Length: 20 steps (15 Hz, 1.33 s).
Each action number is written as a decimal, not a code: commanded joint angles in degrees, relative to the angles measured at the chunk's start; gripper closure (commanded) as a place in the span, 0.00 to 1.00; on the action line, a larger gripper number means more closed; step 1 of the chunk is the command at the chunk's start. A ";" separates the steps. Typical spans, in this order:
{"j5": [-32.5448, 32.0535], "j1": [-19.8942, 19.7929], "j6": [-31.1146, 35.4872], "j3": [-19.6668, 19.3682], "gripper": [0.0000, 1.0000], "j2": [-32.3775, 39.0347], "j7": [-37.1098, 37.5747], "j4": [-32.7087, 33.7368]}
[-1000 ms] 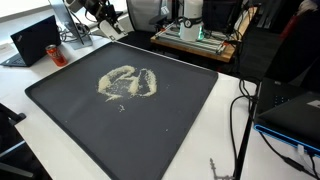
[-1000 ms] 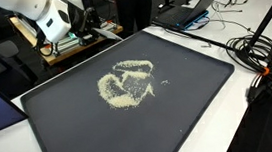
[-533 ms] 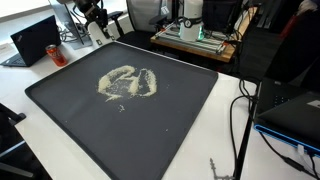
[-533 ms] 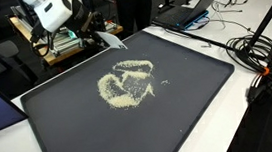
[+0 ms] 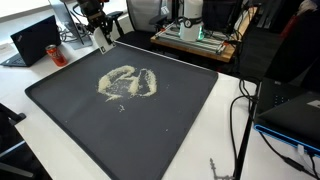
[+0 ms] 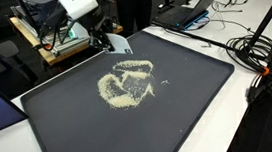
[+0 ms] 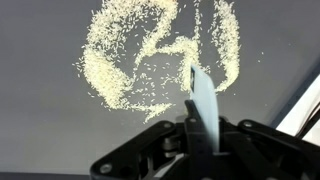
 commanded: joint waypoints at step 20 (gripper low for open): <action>-23.35 5.12 10.86 4.68 0.99 -3.09 1.19 -7.39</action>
